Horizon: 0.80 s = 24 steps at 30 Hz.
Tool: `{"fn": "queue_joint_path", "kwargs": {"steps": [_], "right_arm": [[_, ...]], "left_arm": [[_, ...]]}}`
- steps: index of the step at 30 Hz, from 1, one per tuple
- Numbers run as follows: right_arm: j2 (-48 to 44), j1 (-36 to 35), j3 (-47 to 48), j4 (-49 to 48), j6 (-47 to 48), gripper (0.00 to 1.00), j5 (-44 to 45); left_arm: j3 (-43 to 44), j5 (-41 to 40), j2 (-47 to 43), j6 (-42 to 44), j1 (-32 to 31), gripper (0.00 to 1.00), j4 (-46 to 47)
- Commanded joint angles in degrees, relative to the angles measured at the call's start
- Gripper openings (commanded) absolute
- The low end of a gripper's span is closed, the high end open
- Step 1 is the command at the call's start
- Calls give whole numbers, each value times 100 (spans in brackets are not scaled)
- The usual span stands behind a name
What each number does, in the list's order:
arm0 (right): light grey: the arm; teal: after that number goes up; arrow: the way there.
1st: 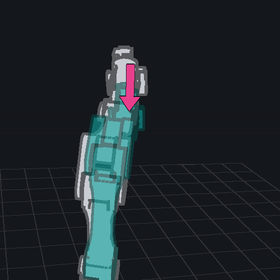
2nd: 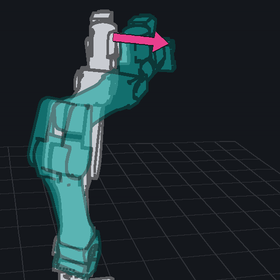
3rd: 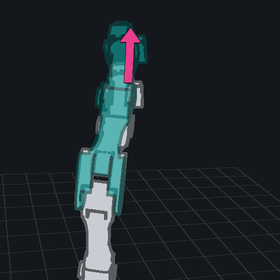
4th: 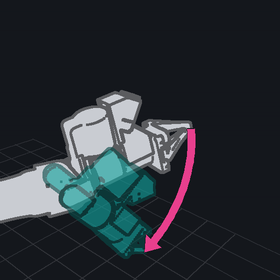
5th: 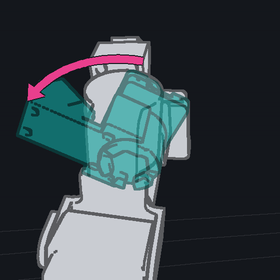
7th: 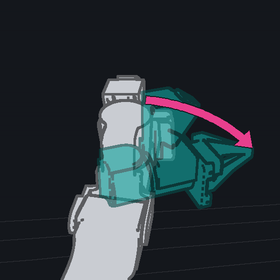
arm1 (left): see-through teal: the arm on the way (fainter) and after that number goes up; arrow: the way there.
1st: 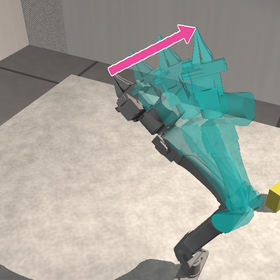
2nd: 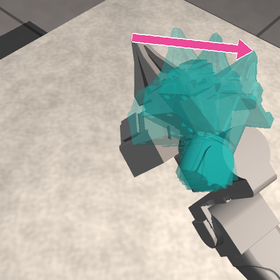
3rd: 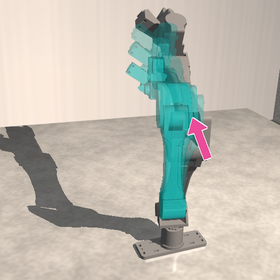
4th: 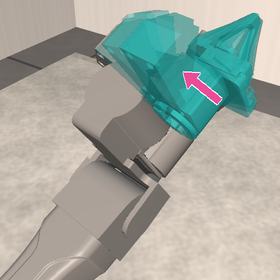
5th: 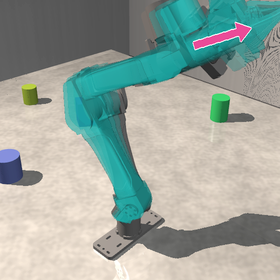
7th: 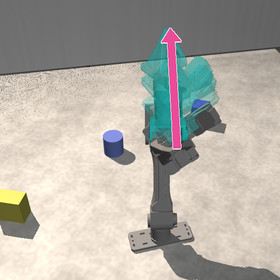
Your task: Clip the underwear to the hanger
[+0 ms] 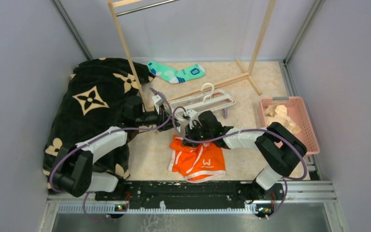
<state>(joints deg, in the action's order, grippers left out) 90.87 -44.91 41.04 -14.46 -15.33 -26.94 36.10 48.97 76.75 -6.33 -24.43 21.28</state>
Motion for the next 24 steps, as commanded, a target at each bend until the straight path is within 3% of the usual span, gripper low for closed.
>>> {"fn": "queue_joint_path", "kwargs": {"steps": [1, 6, 15, 21, 24], "right_arm": [[-172, -267, -349, -990, 605, 1, 625], [-69, -672, -555, -1306, 1162, 10, 1361], [-345, -678, -1037, -1612, 1882, 31, 1284], [-454, -679, -1153, -1734, 2047, 34, 1091], [-452, -666, -1143, -1780, 1968, 28, 1095]], "left_arm": [[379, 94, 10, -105, -71, 0, 443], [391, -9, 19, -84, -69, 0, 418], [336, 8, -10, -32, -57, 0, 359], [325, -5, -19, -35, -59, 0, 343], [315, -9, -26, -33, -54, 0, 325]]}}
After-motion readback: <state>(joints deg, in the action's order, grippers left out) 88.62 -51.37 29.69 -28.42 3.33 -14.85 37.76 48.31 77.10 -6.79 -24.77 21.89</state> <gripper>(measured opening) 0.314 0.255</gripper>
